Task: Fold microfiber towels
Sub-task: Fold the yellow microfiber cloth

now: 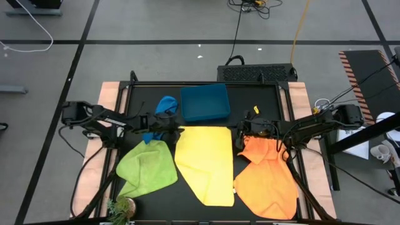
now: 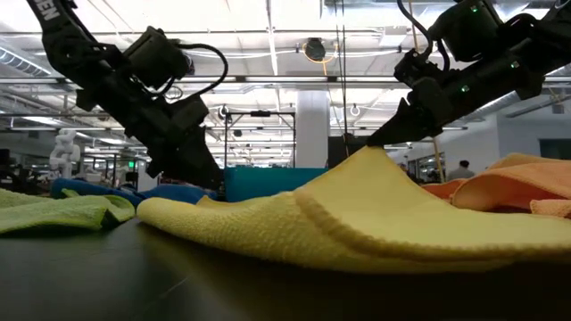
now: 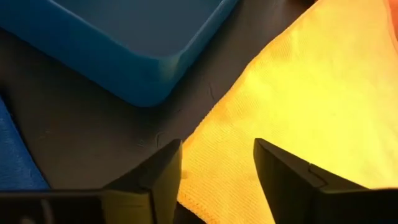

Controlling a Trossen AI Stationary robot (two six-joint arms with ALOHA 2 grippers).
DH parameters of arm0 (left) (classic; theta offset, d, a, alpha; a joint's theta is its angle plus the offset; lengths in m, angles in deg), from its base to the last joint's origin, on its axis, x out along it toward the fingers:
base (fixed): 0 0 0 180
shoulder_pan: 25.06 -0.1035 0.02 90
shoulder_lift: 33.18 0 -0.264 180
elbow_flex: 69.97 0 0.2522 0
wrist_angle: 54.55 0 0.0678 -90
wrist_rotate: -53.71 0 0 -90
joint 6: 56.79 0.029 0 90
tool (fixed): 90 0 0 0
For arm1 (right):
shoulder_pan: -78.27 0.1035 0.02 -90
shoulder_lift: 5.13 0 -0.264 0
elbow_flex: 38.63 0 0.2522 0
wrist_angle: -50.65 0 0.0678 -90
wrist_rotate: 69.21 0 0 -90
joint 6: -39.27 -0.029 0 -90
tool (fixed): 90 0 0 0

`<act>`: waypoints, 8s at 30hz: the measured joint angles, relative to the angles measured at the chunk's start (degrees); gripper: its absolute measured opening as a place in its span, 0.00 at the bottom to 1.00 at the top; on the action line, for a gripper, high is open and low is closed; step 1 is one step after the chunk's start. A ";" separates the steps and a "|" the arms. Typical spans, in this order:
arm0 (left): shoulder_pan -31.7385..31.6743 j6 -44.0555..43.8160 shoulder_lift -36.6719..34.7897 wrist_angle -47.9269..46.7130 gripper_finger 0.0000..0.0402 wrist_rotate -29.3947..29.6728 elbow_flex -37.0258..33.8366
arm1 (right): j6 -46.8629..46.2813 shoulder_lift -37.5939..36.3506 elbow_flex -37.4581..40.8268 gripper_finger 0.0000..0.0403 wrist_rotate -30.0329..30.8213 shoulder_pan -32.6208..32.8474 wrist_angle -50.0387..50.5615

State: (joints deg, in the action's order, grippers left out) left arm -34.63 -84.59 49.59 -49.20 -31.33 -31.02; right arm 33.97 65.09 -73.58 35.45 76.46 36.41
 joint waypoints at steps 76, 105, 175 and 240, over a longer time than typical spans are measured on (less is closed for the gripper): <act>33.48 12.21 29.24 -32.48 0.14 0.37 49.03 | 1.50 0.04 1.29 0.00 0.22 -5.01 1.75; 44.83 -10.38 29.28 -40.15 0.02 -9.81 49.03 | 1.51 0.04 1.29 0.00 0.26 -5.03 2.56; 6.51 -1.67 10.21 -29.49 0.41 11.03 19.92 | -0.24 0.02 1.28 0.00 -2.97 -4.83 1.18; 12.86 14.30 -9.01 -26.62 0.00 21.32 20.13 | 5.16 -17.85 1.22 0.01 -2.47 -5.35 3.79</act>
State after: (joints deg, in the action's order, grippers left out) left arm -21.76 -70.29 40.58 -75.82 -10.01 -10.89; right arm 39.13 47.24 -72.35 32.98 71.11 40.19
